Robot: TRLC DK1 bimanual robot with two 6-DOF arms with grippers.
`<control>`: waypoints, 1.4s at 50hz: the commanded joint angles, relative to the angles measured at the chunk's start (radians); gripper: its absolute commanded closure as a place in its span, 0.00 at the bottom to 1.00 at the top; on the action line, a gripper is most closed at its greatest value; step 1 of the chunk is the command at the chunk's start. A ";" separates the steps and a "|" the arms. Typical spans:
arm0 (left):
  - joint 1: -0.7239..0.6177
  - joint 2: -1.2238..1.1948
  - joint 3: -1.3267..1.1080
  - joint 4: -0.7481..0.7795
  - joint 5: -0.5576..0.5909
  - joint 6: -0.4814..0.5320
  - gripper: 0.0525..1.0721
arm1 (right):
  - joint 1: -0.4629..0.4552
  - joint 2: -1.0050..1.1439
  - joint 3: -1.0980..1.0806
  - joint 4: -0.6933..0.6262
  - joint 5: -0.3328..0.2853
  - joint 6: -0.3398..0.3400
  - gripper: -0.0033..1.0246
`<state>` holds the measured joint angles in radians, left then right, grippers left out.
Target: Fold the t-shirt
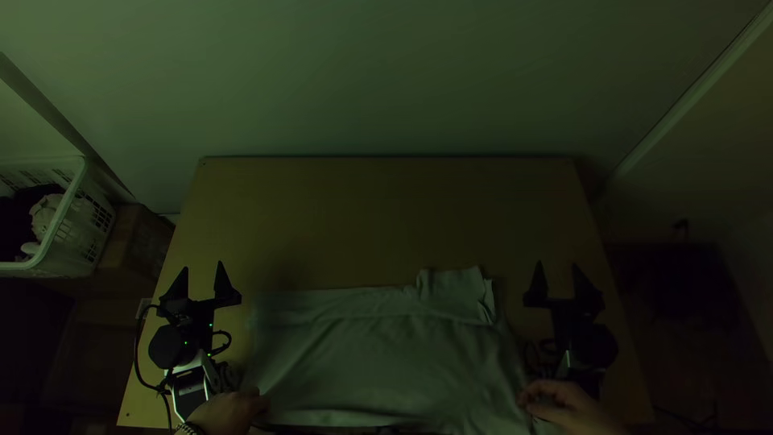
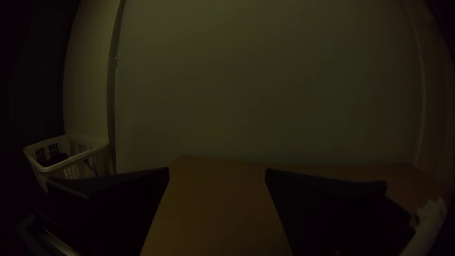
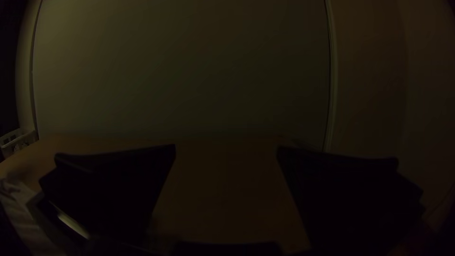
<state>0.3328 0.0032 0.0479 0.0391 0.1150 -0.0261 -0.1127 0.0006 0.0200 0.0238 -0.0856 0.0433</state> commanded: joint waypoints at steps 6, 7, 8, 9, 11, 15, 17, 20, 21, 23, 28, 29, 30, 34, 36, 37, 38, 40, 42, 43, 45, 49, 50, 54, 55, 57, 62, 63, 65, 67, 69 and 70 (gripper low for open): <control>0.003 -0.005 -0.048 -0.022 -0.003 -0.014 0.04 | -0.005 -0.002 -0.014 -0.015 0.006 -0.010 0.04; 0.003 -0.005 -0.048 -0.022 -0.003 -0.014 0.04 | -0.005 -0.002 -0.014 -0.015 0.006 -0.010 0.04; 0.003 -0.005 -0.048 -0.022 -0.003 -0.014 0.04 | -0.005 -0.002 -0.014 -0.015 0.006 -0.010 0.04; 0.003 -0.005 -0.048 -0.022 -0.003 -0.014 0.04 | -0.005 -0.002 -0.014 -0.015 0.006 -0.010 0.04; 0.003 -0.005 -0.048 -0.024 -0.003 -0.014 0.04 | -0.005 -0.002 -0.014 -0.015 0.006 -0.010 0.04; 0.003 -0.005 -0.048 -0.022 -0.003 -0.014 0.04 | -0.005 -0.002 -0.014 -0.015 0.006 -0.010 0.04; 0.003 -0.005 -0.048 -0.022 -0.003 -0.014 0.04 | -0.005 -0.002 -0.014 -0.015 0.006 -0.010 0.04; 0.003 -0.005 -0.048 -0.022 -0.003 -0.014 0.04 | -0.005 -0.002 -0.014 -0.015 0.006 -0.010 0.04; 0.003 -0.005 -0.048 -0.022 -0.003 -0.014 0.04 | -0.005 -0.002 -0.014 -0.015 0.006 -0.010 0.04; 0.003 -0.005 -0.048 -0.022 -0.003 -0.014 0.04 | -0.005 -0.002 -0.014 -0.015 0.006 -0.010 0.04; 0.003 -0.003 -0.048 -0.022 -0.003 -0.014 0.04 | -0.005 -0.004 -0.014 -0.015 0.006 -0.010 0.04; 0.003 -0.005 -0.048 -0.022 -0.003 -0.014 0.04 | -0.005 -0.002 -0.014 -0.015 0.006 -0.010 0.04; 0.003 -0.005 -0.048 -0.022 -0.003 -0.014 0.04 | -0.005 -0.002 -0.014 -0.015 0.006 -0.010 0.04; 0.003 -0.003 -0.048 -0.022 -0.003 -0.014 0.04 | -0.005 -0.002 -0.014 -0.015 0.006 -0.010 0.04; 0.003 -0.005 -0.048 -0.022 -0.003 -0.014 0.04 | -0.005 -0.002 -0.014 -0.015 0.006 -0.010 0.04; 0.003 -0.005 -0.048 -0.022 -0.003 -0.014 0.04 | -0.005 -0.002 -0.014 -0.015 0.006 -0.010 0.04; 0.003 -0.005 -0.048 -0.022 -0.003 -0.014 0.04 | -0.005 -0.002 -0.014 -0.015 0.006 -0.010 0.04; 0.003 -0.005 -0.048 -0.022 -0.003 -0.014 0.04 | -0.005 -0.002 -0.014 -0.015 0.006 -0.010 0.04; 0.003 -0.003 -0.048 -0.022 -0.003 -0.014 0.04 | -0.005 -0.002 -0.014 -0.015 0.006 -0.010 0.04; 0.003 -0.005 -0.048 -0.022 -0.003 -0.014 0.04 | -0.005 -0.002 -0.014 -0.015 0.006 -0.010 0.04; 0.003 -0.005 -0.048 -0.022 -0.003 -0.014 0.04 | -0.005 -0.002 -0.014 -0.015 0.006 -0.010 0.04; 0.003 -0.005 -0.048 -0.022 -0.003 -0.014 0.04 | -0.005 -0.002 -0.014 -0.015 0.006 -0.010 0.04; 0.003 -0.005 -0.048 -0.022 -0.003 -0.014 0.04 | -0.005 -0.002 -0.014 -0.015 0.006 -0.010 0.04; 0.003 -0.005 -0.048 -0.022 -0.003 -0.014 0.04 | -0.005 -0.004 -0.014 -0.015 0.006 -0.010 0.04; 0.003 -0.005 -0.048 -0.022 -0.003 -0.014 0.04 | -0.005 -0.002 -0.014 -0.015 0.006 -0.010 0.04; 0.003 -0.005 -0.048 -0.022 -0.003 -0.014 0.04 | -0.005 -0.004 -0.014 -0.015 0.006 -0.010 0.04; 0.003 -0.005 -0.048 -0.022 -0.003 -0.014 0.04 | -0.005 -0.002 -0.014 -0.015 0.006 -0.010 0.04; 0.003 -0.005 -0.048 -0.022 -0.003 -0.014 0.04 | -0.005 -0.002 -0.014 -0.015 0.006 -0.010 0.04; 0.003 -0.003 -0.048 -0.022 -0.003 -0.014 0.04 | -0.005 -0.002 -0.014 -0.015 0.006 -0.010 0.04; 0.003 -0.003 -0.048 -0.022 -0.003 -0.014 0.04 | -0.005 -0.002 -0.014 -0.015 0.006 -0.010 0.04; 0.003 -0.005 -0.048 -0.022 -0.003 -0.014 0.04 | -0.005 -0.004 -0.014 -0.015 0.006 -0.010 0.04; 0.003 -0.003 -0.048 -0.022 -0.003 -0.014 0.04 | -0.005 -0.002 -0.014 -0.015 0.006 -0.010 0.04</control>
<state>0.3328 0.0032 0.0479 0.0391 0.1150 -0.0261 -0.1127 0.0006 0.0200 0.0238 -0.0856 0.0433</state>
